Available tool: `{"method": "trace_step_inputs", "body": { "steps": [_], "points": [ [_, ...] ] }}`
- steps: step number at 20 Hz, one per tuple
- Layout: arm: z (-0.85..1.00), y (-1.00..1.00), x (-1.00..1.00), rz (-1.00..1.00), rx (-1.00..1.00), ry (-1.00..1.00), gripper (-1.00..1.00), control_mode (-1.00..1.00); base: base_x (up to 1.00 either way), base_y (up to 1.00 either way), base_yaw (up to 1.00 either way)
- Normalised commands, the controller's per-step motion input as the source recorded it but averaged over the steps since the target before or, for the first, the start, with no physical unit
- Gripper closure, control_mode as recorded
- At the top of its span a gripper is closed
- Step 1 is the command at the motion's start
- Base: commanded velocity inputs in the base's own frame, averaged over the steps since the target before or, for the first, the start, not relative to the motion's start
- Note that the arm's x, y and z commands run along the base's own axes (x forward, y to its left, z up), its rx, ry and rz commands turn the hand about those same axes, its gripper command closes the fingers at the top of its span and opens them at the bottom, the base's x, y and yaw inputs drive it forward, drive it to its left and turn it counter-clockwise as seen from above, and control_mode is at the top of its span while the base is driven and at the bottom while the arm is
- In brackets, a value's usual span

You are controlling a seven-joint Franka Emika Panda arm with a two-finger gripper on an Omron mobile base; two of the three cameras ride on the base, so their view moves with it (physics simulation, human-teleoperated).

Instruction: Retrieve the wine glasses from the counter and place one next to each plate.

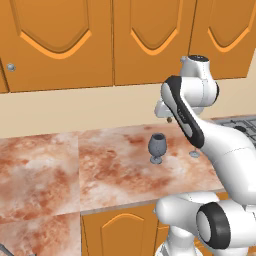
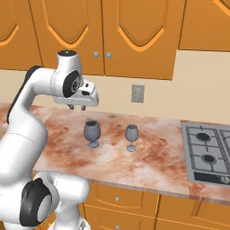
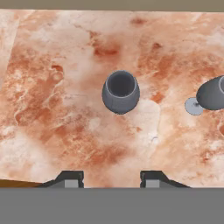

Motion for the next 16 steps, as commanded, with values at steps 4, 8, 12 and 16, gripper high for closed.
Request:
{"method": "trace_step_inputs", "body": {
  "steps": [4,8,12,16],
  "points": [
    [-0.01,0.0,-0.12,0.0,0.0,0.0,-1.0,-1.0,0.0,0.0,0.0],
    [-0.06,-0.03,-0.39,-0.01,0.1,0.0,-1.0,-1.0,0.0,0.0,0.0],
    [0.0,-0.13,-0.29,-0.06,0.14,0.0,-1.0,-1.0,0.0,0.0,0.0],
    [0.0,-0.11,-0.08,-0.14,0.12,0.0,-1.0,-1.0,0.0,0.0,0.0]
  ]
}}
